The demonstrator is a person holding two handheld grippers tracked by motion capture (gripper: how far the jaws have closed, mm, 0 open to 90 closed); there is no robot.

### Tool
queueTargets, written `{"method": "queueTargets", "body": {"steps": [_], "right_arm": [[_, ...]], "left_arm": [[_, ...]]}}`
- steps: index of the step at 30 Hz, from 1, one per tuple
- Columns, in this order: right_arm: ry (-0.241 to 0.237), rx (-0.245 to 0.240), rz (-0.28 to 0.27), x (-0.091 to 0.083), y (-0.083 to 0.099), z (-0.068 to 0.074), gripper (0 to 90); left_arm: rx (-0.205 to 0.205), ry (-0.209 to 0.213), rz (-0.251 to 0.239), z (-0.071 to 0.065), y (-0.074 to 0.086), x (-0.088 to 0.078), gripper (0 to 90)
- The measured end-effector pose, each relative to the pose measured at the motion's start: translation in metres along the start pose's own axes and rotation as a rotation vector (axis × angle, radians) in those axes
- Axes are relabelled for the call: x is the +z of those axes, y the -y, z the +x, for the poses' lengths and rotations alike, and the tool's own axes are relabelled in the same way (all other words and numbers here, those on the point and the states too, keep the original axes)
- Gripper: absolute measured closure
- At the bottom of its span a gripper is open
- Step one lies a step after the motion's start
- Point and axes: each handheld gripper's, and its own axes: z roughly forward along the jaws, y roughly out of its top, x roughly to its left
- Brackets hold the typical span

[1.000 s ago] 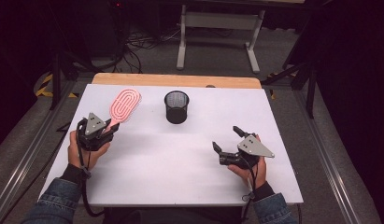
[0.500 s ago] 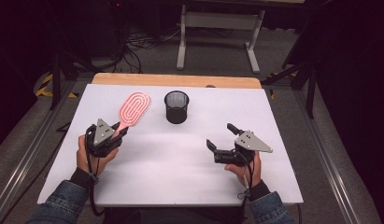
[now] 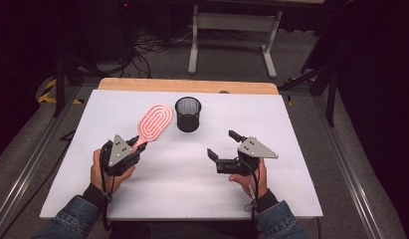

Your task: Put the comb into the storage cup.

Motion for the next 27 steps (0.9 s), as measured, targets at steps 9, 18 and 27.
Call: {"method": "queueTargets", "body": {"steps": [9,18,27], "right_arm": [[-0.066,0.019,0.005,0.008,-0.003,0.009,6.1],[-0.120,0.035,0.015,0.015,-0.003,0.017,6.1],[-0.186,0.062,0.055,0.025,-0.001,0.024,7.1]], "left_arm": [[0.044,0.024,-0.017,-0.017,-0.002,0.000,69.5],[0.080,0.043,-0.025,-0.030,-0.003,0.001,69.6],[0.131,0.060,-0.039,-0.045,-0.004,0.001,69.6]]}}
